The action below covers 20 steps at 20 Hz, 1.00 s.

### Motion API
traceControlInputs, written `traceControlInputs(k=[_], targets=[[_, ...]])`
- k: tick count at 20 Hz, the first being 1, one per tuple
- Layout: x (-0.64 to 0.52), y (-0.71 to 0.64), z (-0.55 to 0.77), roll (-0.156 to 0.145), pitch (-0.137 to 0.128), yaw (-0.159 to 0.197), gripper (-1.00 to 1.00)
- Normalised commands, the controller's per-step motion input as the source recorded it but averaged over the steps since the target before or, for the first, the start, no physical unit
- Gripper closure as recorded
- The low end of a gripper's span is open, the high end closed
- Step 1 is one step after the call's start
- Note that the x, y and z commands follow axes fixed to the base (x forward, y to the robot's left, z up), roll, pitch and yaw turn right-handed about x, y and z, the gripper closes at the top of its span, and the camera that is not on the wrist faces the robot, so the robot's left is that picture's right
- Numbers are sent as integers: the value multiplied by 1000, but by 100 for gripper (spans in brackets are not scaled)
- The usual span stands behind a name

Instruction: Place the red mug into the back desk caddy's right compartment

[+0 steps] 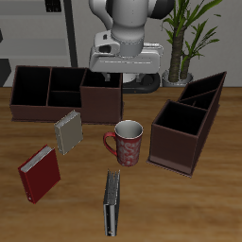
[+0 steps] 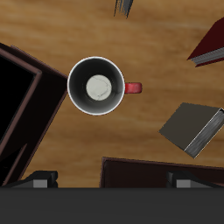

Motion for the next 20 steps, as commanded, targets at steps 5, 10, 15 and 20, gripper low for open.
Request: traceControlInputs(k=[5, 10, 15, 20], targets=[[147, -249, -38, -38, -43, -60, -100], [90, -277, -38, -49, -37, -86, -100], [30, -109, -171, -26, -46, -76, -100], [96, 56, -296, -9, -54, -77, -100]])
